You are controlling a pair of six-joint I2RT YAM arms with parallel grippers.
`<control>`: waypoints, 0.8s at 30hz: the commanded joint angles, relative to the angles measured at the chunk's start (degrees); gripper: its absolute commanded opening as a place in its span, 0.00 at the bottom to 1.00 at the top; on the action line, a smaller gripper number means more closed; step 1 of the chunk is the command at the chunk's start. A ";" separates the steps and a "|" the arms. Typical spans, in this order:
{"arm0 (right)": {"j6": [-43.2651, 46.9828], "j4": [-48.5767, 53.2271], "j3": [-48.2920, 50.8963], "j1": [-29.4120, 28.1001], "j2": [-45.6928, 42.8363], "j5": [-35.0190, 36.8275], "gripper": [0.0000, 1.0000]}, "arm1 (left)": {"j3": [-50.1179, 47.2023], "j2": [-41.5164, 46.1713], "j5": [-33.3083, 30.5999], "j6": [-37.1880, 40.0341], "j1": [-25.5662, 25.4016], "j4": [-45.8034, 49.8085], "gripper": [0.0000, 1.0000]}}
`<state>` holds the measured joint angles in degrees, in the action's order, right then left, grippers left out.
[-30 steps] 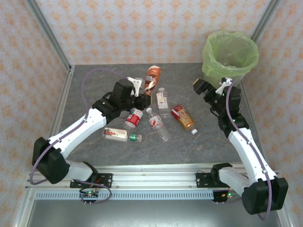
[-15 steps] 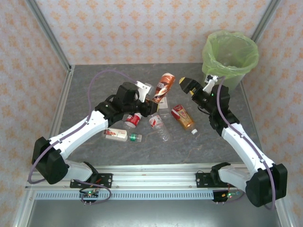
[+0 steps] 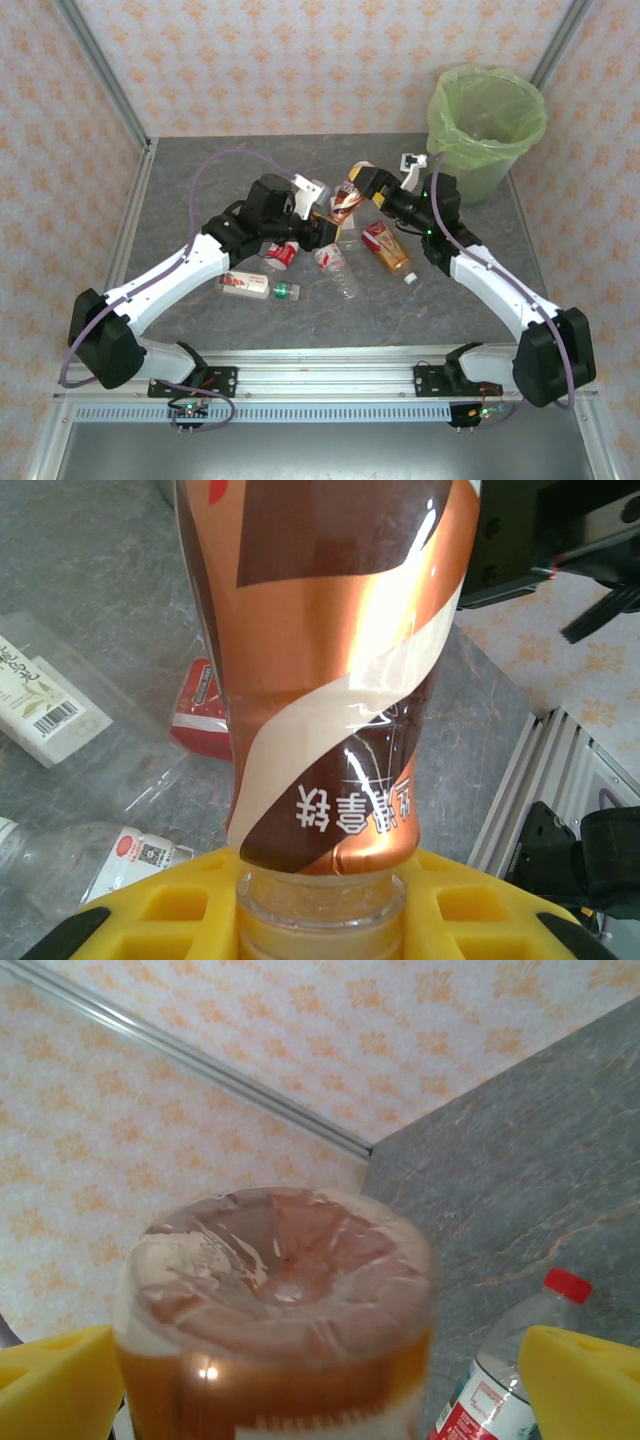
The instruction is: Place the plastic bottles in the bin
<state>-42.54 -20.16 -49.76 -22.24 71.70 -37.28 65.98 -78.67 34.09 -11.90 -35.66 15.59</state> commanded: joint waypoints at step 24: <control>5.55 -0.69 -3.16 -0.61 1.12 3.80 0.00 | 3.51 -2.30 -2.14 3.38 -0.82 3.00 0.21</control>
<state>-40.16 -21.54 -50.83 -22.70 73.52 -36.86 67.46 -80.79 33.82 -9.63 -36.07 16.73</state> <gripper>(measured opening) 0.519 0.321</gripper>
